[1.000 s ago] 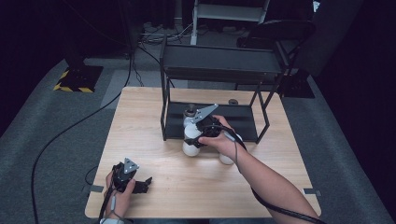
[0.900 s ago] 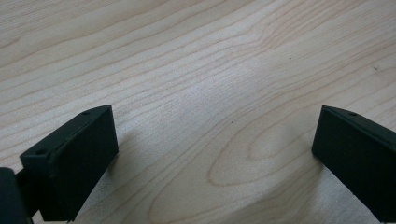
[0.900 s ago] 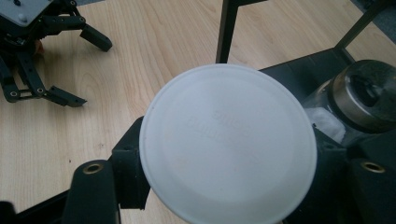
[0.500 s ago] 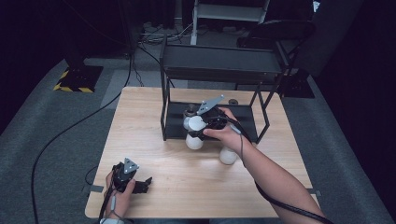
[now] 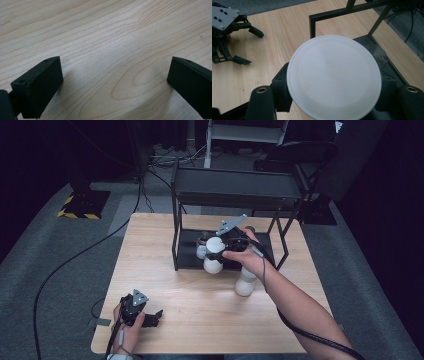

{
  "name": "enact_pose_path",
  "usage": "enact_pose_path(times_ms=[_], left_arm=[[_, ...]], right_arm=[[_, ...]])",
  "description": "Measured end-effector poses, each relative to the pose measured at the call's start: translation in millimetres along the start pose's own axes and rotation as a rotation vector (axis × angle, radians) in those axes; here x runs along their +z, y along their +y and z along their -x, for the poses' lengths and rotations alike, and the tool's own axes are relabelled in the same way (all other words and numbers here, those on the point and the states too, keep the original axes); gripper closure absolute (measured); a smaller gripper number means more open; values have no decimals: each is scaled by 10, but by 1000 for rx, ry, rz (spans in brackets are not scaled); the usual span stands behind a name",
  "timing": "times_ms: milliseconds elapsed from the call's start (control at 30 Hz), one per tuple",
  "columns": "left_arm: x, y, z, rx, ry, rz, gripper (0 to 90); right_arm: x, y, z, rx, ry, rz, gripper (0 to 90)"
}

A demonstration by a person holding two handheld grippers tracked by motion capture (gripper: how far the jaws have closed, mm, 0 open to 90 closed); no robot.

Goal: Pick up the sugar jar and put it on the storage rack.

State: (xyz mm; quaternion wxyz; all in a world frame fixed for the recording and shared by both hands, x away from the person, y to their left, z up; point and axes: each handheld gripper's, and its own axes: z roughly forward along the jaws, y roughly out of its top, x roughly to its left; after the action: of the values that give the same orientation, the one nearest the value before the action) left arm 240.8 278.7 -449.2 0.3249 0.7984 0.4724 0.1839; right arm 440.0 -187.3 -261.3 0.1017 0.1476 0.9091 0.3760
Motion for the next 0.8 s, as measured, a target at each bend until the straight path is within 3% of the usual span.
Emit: enact_pose_path(times_ms=[800], left_arm=[[0,0,0,0,0,0,3]], right_arm=[[-111,-56,338,44,-30,14,339]])
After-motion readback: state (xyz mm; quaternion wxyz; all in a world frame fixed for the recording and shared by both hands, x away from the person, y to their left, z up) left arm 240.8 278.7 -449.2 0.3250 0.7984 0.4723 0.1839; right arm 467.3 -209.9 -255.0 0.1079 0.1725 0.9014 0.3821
